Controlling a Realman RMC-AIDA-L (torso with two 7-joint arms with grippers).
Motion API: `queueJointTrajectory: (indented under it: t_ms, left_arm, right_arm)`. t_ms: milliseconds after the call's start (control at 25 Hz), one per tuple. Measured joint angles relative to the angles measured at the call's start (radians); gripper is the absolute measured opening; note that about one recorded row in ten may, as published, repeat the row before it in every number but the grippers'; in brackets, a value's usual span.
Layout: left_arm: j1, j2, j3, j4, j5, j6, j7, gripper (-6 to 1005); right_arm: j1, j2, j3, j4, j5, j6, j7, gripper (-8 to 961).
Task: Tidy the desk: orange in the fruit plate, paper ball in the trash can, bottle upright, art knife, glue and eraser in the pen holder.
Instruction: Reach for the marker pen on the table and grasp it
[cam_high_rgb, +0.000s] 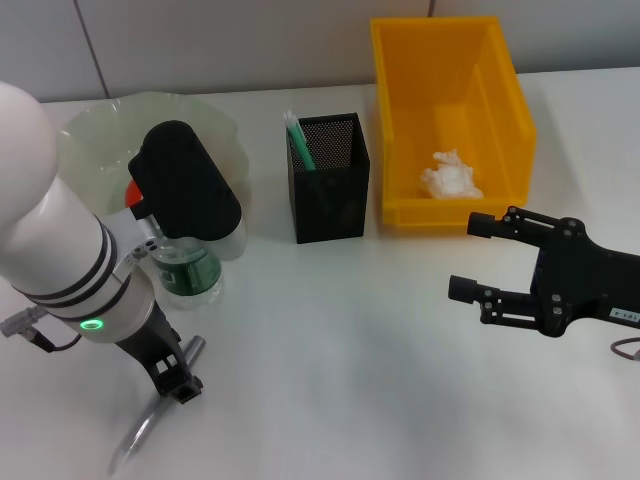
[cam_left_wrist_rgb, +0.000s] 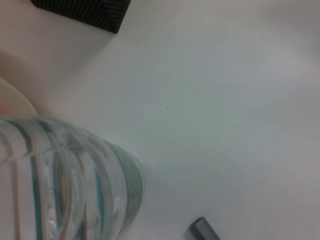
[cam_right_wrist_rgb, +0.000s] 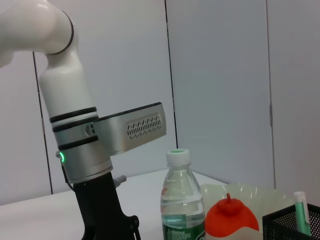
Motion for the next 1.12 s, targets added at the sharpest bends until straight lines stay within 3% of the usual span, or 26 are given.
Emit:
queueJointTrajectory:
  t_ms: [320,880,1120]
  left_arm:
    - [-0.003,0.0,0.004,-0.016,0.0,-0.003,0.0,580]
    - [-0.013,0.0,0.001,-0.028,0.003,0.005,0.0,440]
    - [-0.015,0.0,0.002,-0.029,0.003,0.01,-0.007,434]
  right_arm:
    - [0.0,0.0,0.0,0.002,0.0,0.0,0.0,785]
    - [0.0,0.0,0.0,0.001,0.001,0.0,0.0,785]
    - [0.0,0.0,0.0,0.001,0.001,0.0,0.0,784]
